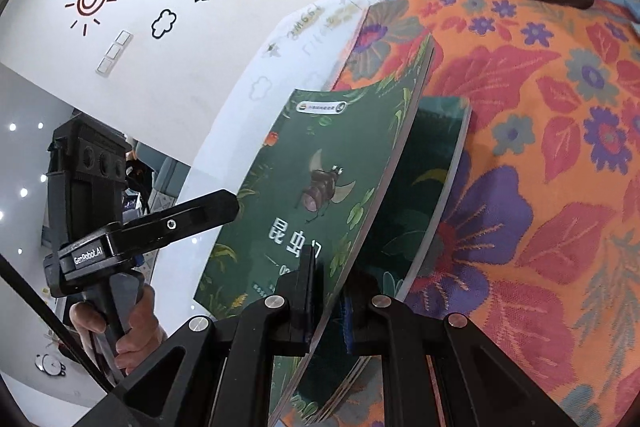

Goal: Organize books
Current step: 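Lower the beetle-cover book onto the cloth by the mantis book, open left gripper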

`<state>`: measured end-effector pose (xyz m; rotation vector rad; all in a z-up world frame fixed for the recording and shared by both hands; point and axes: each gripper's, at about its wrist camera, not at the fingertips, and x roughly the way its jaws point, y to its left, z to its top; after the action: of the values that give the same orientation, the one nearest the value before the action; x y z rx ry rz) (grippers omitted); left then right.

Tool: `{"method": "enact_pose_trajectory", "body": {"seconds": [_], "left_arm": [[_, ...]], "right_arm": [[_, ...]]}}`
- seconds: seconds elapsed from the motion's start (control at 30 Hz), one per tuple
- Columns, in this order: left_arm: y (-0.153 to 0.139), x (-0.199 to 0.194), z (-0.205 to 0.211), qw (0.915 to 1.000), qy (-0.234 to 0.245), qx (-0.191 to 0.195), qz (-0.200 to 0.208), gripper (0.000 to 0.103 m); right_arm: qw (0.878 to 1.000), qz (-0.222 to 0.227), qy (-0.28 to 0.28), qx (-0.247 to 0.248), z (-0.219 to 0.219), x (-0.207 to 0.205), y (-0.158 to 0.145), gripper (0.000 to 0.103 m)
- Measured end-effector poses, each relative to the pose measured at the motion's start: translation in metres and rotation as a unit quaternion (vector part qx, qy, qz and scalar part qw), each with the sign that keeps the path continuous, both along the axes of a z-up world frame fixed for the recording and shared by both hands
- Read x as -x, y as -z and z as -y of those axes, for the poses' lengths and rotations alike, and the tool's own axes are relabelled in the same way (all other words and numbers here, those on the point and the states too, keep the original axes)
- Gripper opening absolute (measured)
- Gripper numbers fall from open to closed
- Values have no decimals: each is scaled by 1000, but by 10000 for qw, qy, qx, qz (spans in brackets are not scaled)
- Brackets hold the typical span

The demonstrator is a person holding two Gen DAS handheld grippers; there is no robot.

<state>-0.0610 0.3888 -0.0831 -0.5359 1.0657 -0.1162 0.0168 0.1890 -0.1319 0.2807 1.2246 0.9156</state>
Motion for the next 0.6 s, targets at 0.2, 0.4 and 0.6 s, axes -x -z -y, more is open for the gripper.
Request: {"method": "enact_pose_trajectory", "body": {"seconds": [0.2,0.4,0.6], "left_arm": [[8,-3,-3,9998,-52,-171,-119,80],[15,-6,3,9982,42,-507,-330,80],[28,-9,10,9948,91,-818,-606,80]], "right_arm": [[10000,61,0,65,-3,-2,3,15],[9999,41,7,114,-7,-2,3,17],[9990,-102,134,411,3,-6,-2,21]]}}
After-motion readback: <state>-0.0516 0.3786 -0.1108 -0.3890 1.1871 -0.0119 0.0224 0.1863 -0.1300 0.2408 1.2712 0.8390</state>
